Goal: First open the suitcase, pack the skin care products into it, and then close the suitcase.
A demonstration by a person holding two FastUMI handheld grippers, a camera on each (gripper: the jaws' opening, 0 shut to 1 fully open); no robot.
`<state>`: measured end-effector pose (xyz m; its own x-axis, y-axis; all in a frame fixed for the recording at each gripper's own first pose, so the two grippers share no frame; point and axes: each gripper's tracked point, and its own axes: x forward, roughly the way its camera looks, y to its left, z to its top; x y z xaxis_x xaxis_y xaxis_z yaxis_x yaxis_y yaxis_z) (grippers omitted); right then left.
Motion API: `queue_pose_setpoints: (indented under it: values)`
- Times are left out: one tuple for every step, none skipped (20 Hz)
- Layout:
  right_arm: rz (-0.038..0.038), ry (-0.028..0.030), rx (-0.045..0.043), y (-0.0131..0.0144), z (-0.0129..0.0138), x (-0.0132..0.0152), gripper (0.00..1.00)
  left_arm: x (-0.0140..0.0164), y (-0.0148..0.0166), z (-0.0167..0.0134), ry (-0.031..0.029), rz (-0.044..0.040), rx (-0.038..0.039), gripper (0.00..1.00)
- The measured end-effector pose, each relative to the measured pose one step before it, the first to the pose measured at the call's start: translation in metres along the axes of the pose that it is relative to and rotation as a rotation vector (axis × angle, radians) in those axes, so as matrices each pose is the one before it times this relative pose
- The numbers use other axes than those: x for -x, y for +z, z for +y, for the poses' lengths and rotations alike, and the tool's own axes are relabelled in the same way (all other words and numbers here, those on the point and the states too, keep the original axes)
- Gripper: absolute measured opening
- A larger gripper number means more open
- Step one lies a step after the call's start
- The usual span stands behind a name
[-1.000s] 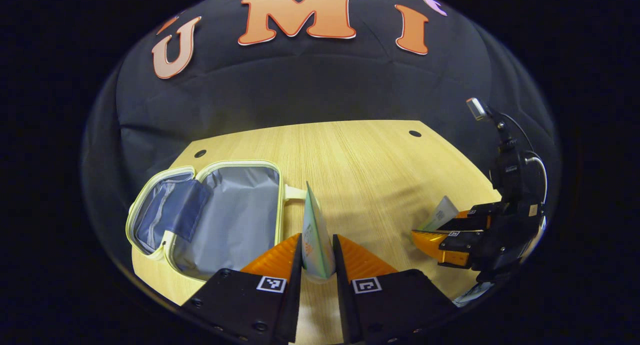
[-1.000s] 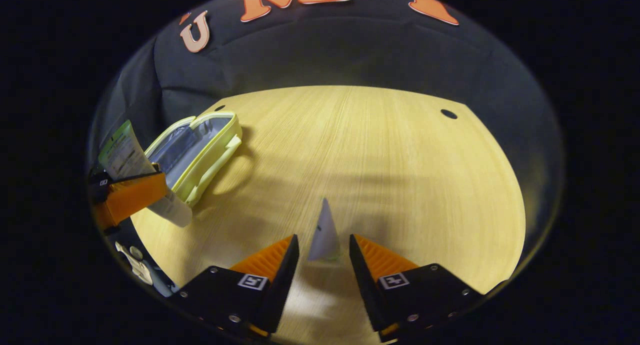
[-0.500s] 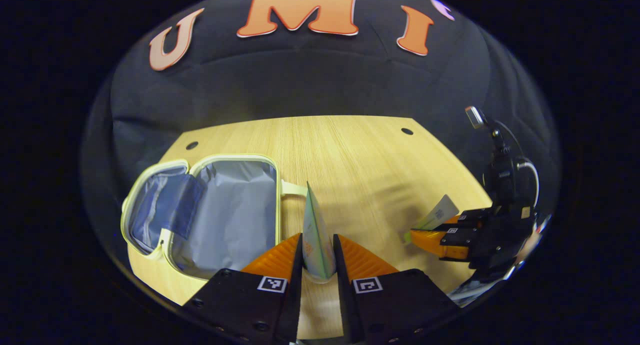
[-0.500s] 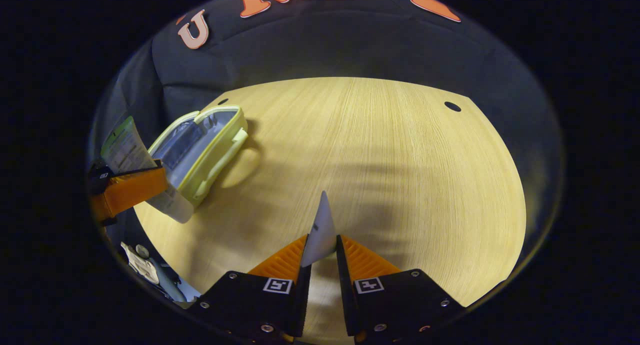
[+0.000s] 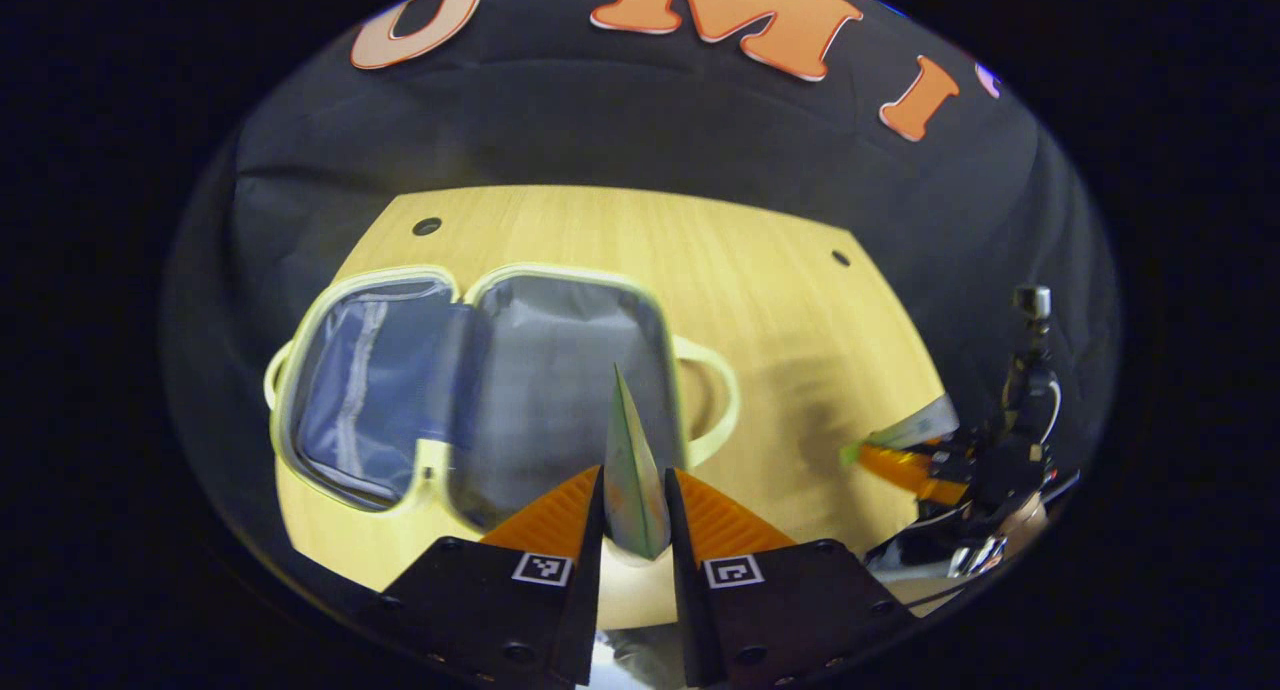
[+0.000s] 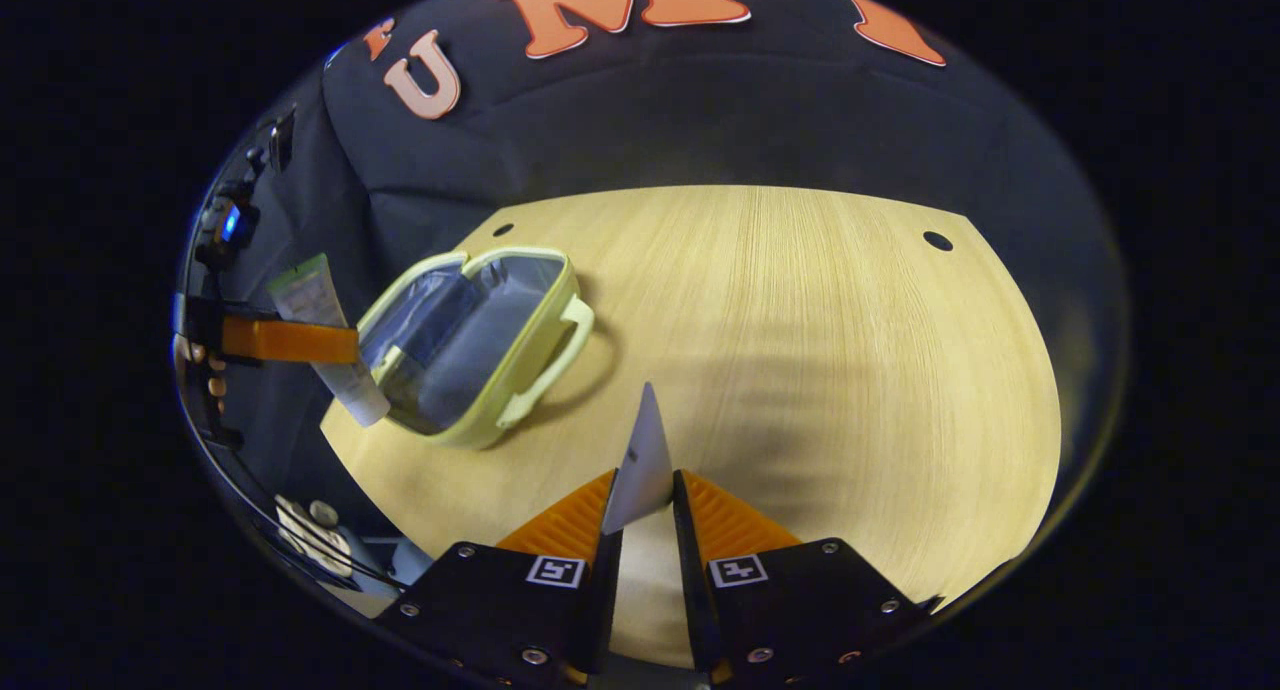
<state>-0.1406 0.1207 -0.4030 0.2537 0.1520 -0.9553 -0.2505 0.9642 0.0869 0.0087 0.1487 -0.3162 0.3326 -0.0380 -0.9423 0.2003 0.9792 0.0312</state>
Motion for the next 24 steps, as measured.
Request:
queue_pose_setpoints:
  values:
    - [-0.01327,0.00278,-0.01653,0.00537,0.00528,0.00184,0.31,-0.00025,0.00302,0.01568,0.01262,0.04174,-0.03338,0.34]
    - [-0.01642,-0.01208,-0.01089,0.00377,0.00136,0.00058,0.31,-0.00424,-0.00019,0.01127,-0.00080,0.04801,-0.03506,0.34]
    - [-0.01047,-0.01815,-0.00406,0.00460,-0.00054,-0.00118,0.31,-0.00546,-0.00043,0.01008,-0.00066,0.04796,-0.02294,0.34]
    - [-0.00120,-0.01963,-0.01049,0.00026,0.00026,-0.00112,0.31,-0.00661,0.00076,0.00335,-0.01527,0.04008,-0.02146,0.34]
    - [0.00453,-0.01539,-0.01797,-0.00028,-0.00004,-0.00010,0.31,-0.00770,0.00407,0.00101,-0.02223,0.03288,-0.01798,0.34]
    - [0.00465,-0.01170,-0.02182,-0.00062,0.00267,-0.00004,0.31,-0.00640,-0.00006,0.00291,-0.01896,0.03866,-0.01222,0.33]
    - [-0.00402,-0.01003,-0.01991,0.00160,0.00496,0.00061,0.31,-0.00949,0.00322,0.00336,-0.01448,0.03561,-0.00951,0.34]
    - [-0.00550,-0.00689,-0.01499,-0.00031,0.00409,-0.00034,0.31,-0.01084,0.00236,0.00538,-0.01148,0.02793,-0.01287,0.34]
    - [-0.00343,-0.00918,-0.01678,-0.00076,0.00423,0.00065,0.31,-0.01001,0.00364,0.00625,0.00071,0.02235,-0.01121,0.34]
    - [-0.00266,-0.01070,-0.01758,-0.00038,0.00374,0.00119,0.31,-0.00833,0.00281,0.00545,0.00720,0.02510,-0.00843,0.34]
    - [-0.00333,-0.01224,-0.01592,-0.00126,0.00294,0.00070,0.31,-0.00623,0.00521,0.00283,0.00397,0.01639,-0.00749,0.34]
    - [-0.00360,-0.01183,-0.01389,-0.00210,0.00245,0.00195,0.31,-0.00256,0.00437,-0.00234,0.00130,0.01439,-0.00319,0.34]
    - [-0.00490,-0.01097,-0.01168,-0.00111,0.00203,0.00204,0.31,-0.00223,0.00351,-0.00155,-0.00382,0.00865,-0.00003,0.34]
    - [-0.00572,-0.01278,-0.01031,-0.00145,0.00120,0.00143,0.31,-0.00190,0.00105,-0.00088,-0.00796,0.00321,-0.00478,0.34]
    - [-0.00560,-0.01042,-0.01075,-0.00008,0.00093,0.00235,0.31,-0.00243,0.00313,-0.00145,-0.00502,-0.00046,-0.00726,0.34]
    - [-0.00357,-0.00969,-0.00985,-0.00018,0.00012,0.00155,0.31,-0.00342,0.00151,-0.00068,-0.00582,-0.00199,-0.00793,0.34]
    - [-0.00476,-0.01027,-0.00862,0.00044,-0.00014,0.00107,0.31,-0.00112,0.00252,-0.00259,-0.00932,-0.00497,-0.00718,0.34]
    - [-0.00276,-0.00833,-0.00682,-0.00077,0.00060,0.00209,0.31,-0.00042,0.00035,-0.00276,-0.01082,-0.00645,-0.00647,0.34]
    - [-0.00122,-0.00804,-0.00830,0.00054,0.00028,0.00038,0.31,0.00193,0.00051,-0.00237,-0.00693,-0.00874,-0.00660,0.36]
    - [0.00009,-0.00551,-0.00513,-0.00057,0.00048,0.00227,0.31,0.00138,0.00446,-0.00040,-0.00253,-0.01717,-0.00503,0.39]
    - [0.00041,-0.00535,-0.00285,-0.00011,0.00012,0.00056,0.31,0.00213,0.00042,-0.00194,-0.00636,-0.01528,0.00188,0.42]
    - [0.00193,-0.00287,-0.00164,-0.00009,0.00276,-0.00053,0.31,-0.00018,-0.00167,0.00012,-0.00036,-0.01221,-0.00259,0.61]
    - [-0.00079,0.00061,-0.00142,0.00037,0.00216,0.00039,0.31,0.00388,0.00038,0.00083,0.00171,-0.01084,0.00252,0.81]
    - [-0.00054,0.00495,-0.00112,0.00054,0.00401,0.00204,0.31,0.00356,-0.00274,-0.00118,-0.00263,-0.01046,0.00605,1.00]
